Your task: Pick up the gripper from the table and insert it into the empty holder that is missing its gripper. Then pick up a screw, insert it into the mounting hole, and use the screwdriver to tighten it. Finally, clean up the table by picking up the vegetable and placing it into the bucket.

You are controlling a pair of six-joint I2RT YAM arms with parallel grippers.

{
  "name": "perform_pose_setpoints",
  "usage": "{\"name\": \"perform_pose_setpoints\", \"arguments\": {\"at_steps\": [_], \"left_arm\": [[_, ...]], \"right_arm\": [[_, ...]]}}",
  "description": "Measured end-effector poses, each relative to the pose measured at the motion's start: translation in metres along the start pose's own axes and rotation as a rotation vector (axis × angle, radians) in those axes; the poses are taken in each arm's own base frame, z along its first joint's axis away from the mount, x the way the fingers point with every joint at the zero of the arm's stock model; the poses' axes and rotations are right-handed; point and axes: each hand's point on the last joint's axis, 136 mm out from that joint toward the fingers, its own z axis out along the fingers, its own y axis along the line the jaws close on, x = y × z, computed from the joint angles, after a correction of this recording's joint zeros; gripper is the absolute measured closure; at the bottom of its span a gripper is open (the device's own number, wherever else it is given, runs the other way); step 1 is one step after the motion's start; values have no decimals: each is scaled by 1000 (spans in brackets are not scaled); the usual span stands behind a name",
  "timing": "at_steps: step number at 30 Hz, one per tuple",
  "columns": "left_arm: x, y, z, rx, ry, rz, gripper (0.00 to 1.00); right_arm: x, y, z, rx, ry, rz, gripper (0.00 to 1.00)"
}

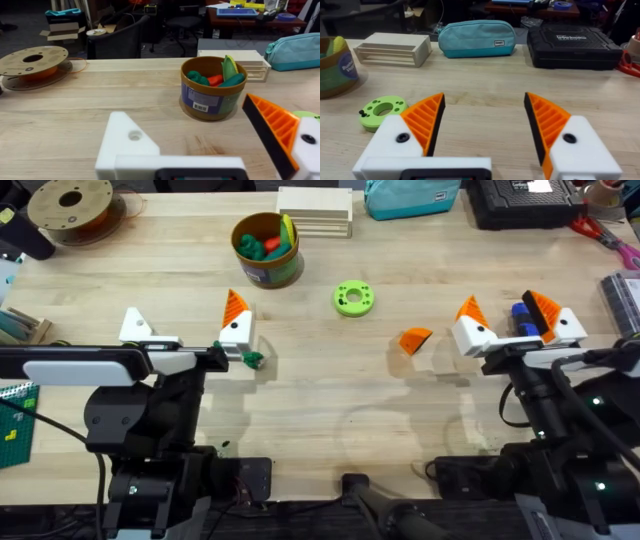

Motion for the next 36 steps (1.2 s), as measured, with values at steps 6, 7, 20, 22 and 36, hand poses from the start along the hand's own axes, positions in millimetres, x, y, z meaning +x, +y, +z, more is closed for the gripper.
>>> {"name": "perform_pose_setpoints", "arguments": {"at_steps": [6,7,20,22,36], "left_arm": [[1,0,0,-1,6,0,14],[4,0,0,-2,17,0,14],[14,6,-1,-33,60,19,14],[8,10,0,-57,34,30,14],[-76,1,-41,-2,229,52,14]], "right_arm": [[3,0,0,1,12,0,75],[3,0,0,1,14,1,75],[4,0,0,3,17,5,75],[4,-1,-1,3,22,16,73],[-59,4,-40,-9,281,54,73]]}}
